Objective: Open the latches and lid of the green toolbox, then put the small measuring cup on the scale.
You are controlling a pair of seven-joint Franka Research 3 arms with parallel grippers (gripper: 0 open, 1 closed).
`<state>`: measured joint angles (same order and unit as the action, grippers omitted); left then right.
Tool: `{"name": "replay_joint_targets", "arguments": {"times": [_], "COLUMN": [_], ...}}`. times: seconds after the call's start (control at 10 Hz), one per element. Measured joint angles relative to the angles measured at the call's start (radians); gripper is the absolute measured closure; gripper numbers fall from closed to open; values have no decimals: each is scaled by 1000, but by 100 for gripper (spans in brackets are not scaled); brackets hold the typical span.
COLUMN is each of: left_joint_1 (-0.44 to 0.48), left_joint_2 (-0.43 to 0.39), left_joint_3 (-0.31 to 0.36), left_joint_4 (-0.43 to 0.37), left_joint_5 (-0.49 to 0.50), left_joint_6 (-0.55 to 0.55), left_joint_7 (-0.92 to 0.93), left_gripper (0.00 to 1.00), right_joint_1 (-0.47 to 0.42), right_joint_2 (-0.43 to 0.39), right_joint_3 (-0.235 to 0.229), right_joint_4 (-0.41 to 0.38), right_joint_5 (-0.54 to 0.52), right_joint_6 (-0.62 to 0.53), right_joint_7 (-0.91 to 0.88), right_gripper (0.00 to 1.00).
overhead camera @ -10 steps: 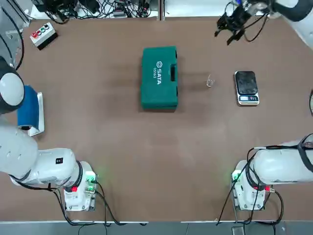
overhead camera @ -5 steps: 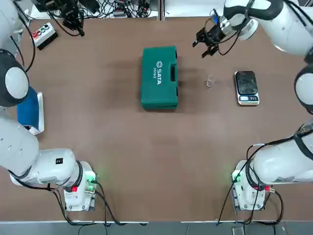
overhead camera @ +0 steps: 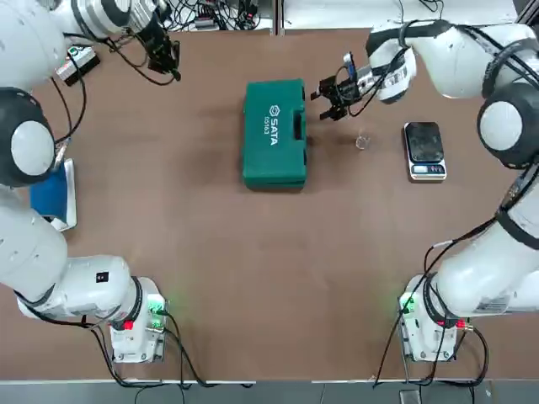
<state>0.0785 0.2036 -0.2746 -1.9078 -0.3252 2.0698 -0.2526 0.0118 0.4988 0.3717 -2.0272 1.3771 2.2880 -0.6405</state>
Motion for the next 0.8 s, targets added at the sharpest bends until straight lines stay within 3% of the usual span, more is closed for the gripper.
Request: {"name": "replay_joint_targets", "arguments": {"times": [0.3,0.8], "left_joint_1": [-24,-53], "left_joint_2": [44,111], "left_joint_3": [-52,-55], "left_joint_4": [-105,-113], "left_joint_5": [-3,-13], "left_joint_6": [212,291], "left_joint_7": [-42,-49], "left_gripper": [99,99], "right_joint_1": [16,28], "right_joint_2": [62,95], "right_joint_3": [11,37], "right_joint_4": [6,16], "right_joint_5": [85,108], "right_joint_6": [26,79], "right_joint_7": [-97,-117], "right_gripper": [0,0]}}
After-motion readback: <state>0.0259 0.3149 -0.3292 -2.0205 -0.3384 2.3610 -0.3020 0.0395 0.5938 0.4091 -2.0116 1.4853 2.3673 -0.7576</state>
